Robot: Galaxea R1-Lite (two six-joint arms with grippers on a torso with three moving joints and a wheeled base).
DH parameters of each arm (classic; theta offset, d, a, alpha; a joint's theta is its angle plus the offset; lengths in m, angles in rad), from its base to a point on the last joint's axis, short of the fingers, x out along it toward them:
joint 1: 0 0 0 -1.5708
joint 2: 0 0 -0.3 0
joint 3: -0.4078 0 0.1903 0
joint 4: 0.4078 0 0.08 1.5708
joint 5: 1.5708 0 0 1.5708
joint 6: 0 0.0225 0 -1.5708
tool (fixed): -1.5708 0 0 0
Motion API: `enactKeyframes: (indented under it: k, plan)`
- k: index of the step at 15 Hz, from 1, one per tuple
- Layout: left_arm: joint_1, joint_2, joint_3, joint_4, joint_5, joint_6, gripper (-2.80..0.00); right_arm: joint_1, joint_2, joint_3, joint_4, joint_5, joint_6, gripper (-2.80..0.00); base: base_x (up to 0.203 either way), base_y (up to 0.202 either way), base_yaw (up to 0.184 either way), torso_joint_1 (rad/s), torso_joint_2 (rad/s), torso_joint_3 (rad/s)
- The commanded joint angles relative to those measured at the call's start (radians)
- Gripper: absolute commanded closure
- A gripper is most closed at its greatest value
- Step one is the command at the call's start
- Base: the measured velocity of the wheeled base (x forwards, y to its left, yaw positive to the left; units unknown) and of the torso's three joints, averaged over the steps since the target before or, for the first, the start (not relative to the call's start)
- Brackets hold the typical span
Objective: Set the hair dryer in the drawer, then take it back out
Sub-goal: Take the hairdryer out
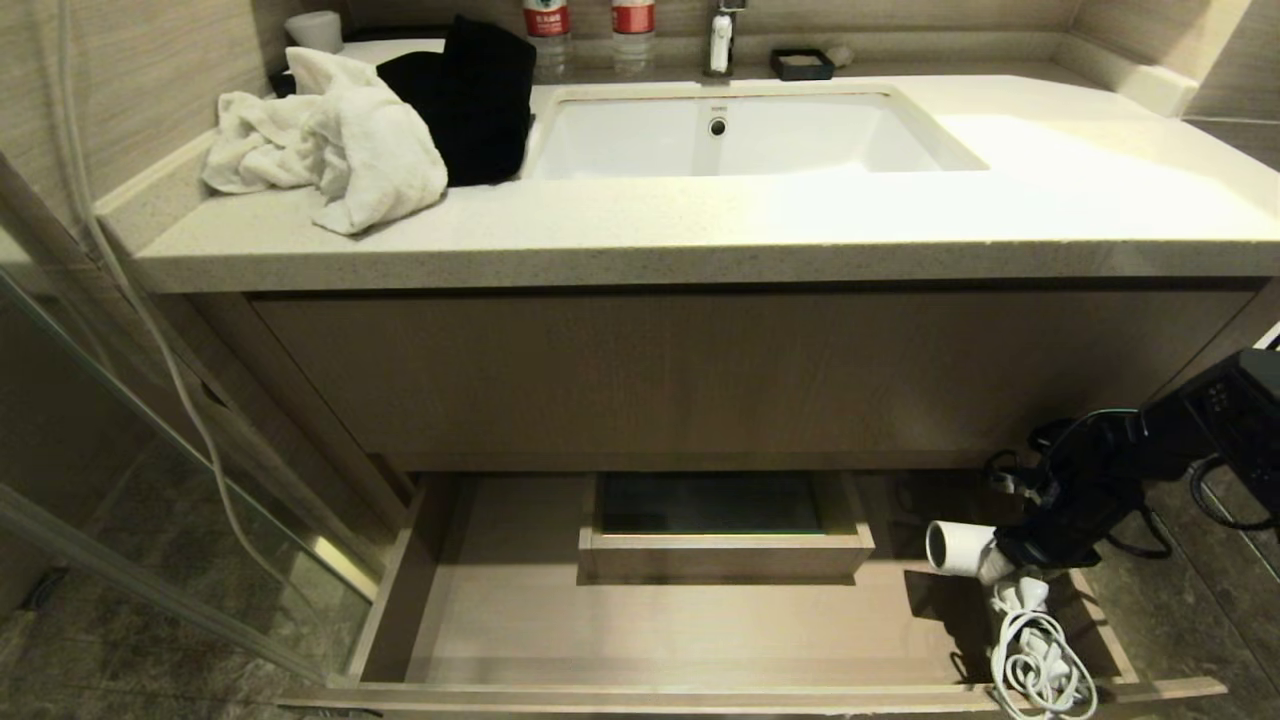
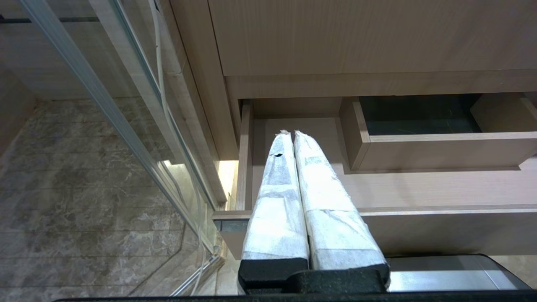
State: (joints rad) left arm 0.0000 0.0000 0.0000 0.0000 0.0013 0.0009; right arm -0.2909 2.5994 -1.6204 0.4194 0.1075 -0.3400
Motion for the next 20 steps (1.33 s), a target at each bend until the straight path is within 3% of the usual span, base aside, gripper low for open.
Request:
enactKeyframes:
  k: [1, 15, 16, 20]
  plan:
    - [0.0, -0.001, 0.0, 0.0, 0.0, 0.0, 0.0, 0.001, 0.047, -0.034, -0.005, 0.0, 0.007, 0.0, 0.0, 0.0, 0.0, 0.0, 0.0, 0.0]
    - [0.0, -0.001, 0.0, 0.0, 0.0, 0.001, 0.0, 0.002, 0.107, -0.091, -0.054, -0.02, 0.011, 0.0, 0.0, 0.0, 0.0, 0.0, 0.0, 0.0]
    - [0.0, -0.002, 0.0, 0.0, 0.0, 0.0, 0.0, 0.002, 0.108, -0.094, -0.054, -0.021, 0.012, -2.8, 0.0, 0.0, 0.0, 0.0, 0.0, 0.0]
    - [0.0, -0.001, 0.0, 0.0, 0.0, 0.001, 0.0, 0.002, 0.116, -0.095, -0.059, -0.022, 0.01, -2.8, 0.0, 0.0, 0.0, 0.0, 0.0, 0.0]
